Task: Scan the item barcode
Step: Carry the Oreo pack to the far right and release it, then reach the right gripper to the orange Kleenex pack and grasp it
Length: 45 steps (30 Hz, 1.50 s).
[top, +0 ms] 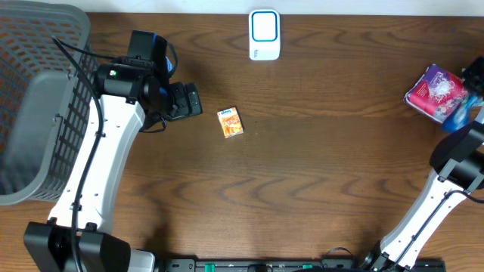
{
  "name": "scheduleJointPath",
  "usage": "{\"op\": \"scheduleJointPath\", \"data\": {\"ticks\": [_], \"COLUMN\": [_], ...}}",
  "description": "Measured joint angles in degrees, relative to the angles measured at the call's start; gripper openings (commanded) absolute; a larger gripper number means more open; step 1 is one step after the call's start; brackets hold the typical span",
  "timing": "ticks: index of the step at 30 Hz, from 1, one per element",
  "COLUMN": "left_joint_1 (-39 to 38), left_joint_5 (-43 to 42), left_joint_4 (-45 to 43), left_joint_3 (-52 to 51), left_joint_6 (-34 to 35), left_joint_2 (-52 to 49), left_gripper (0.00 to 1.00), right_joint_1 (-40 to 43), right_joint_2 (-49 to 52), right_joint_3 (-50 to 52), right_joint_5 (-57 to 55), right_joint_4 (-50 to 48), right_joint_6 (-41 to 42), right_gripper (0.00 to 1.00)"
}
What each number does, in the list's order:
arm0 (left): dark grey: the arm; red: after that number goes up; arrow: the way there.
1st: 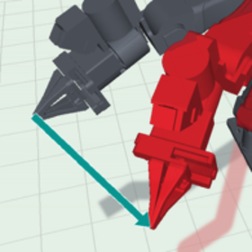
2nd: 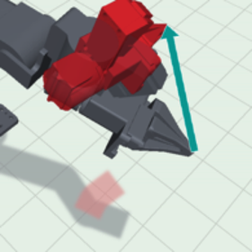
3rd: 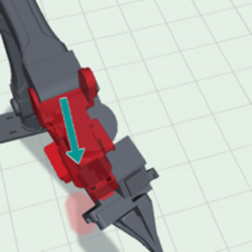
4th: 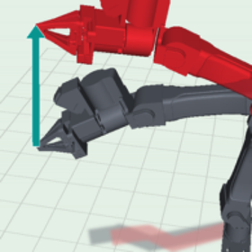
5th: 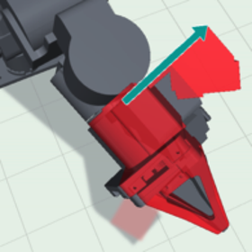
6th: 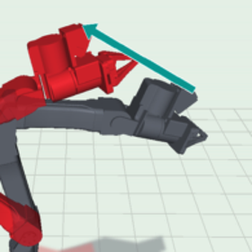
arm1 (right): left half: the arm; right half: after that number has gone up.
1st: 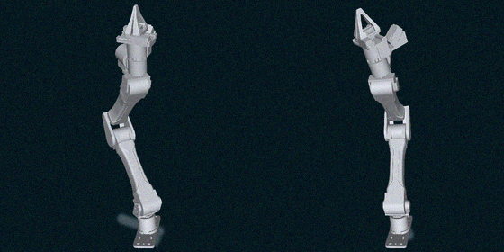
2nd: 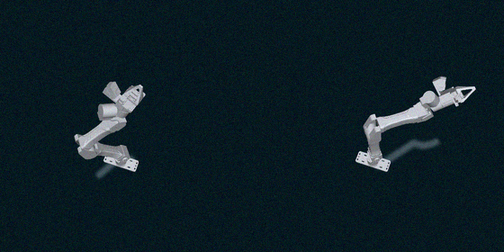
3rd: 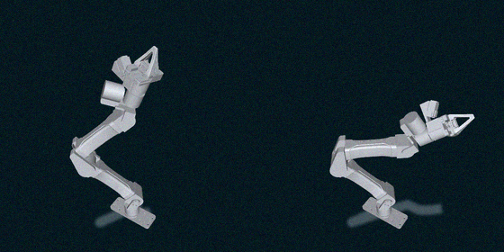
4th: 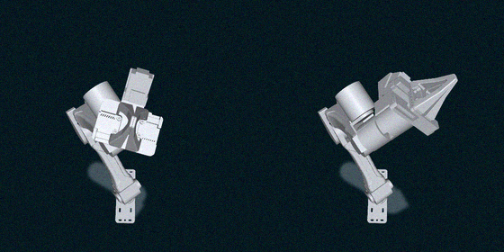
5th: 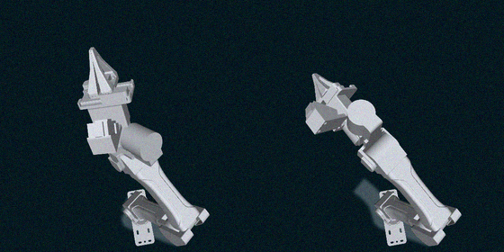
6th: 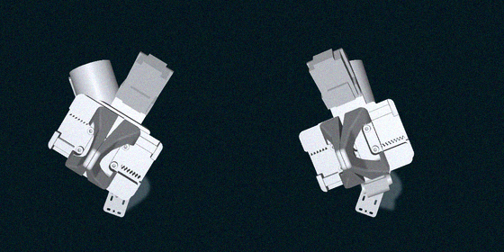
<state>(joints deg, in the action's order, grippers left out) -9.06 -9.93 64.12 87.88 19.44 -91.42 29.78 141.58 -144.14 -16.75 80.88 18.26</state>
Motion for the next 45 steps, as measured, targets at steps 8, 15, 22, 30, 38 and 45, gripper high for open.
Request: {"op": "scheduleJointPath", "data": {"ticks": [8,15,22,30,38,45], "left_joint_1": [0.0,0.0,0.0,0.0,0.0,0.0], "left_joint_5": [0.0,0.0,0.0,0.0,0.0,0.0], "left_joint_4": [0.0,0.0,0.0,0.0,0.0,0.0], "left_joint_3": [0.0,0.0,0.0,0.0,0.0,0.0], "left_joint_6": [0.0,0.0,0.0,0.0,0.0,0.0], "left_joint_2": [0.0,0.0,0.0,0.0,0.0,0.0], "left_gripper": [0.98,0.98,0.98,0.98,0.98,0.98], "right_joint_1": [0.1,-1.1,-7.2,-24.8,-42.2,-52.0], "right_joint_2": [0.0,-0.4,-4.2,-4.6,-4.6,-4.6], "right_joint_3": [1.6,-3.8,-4.7,-0.1,14.3,26.1], "right_joint_5": [1.4,11.1,36.1,46.9,47.6,48.0], "right_joint_4": [2.1,5.5,8.5,10.3,-0.6,-14.6], "right_joint_6": [0.1,0.1,-8.5,-17.7,-18.0,-11.6], "right_gripper": [0.57,0.58,0.58,0.61,0.99,0.71]}}
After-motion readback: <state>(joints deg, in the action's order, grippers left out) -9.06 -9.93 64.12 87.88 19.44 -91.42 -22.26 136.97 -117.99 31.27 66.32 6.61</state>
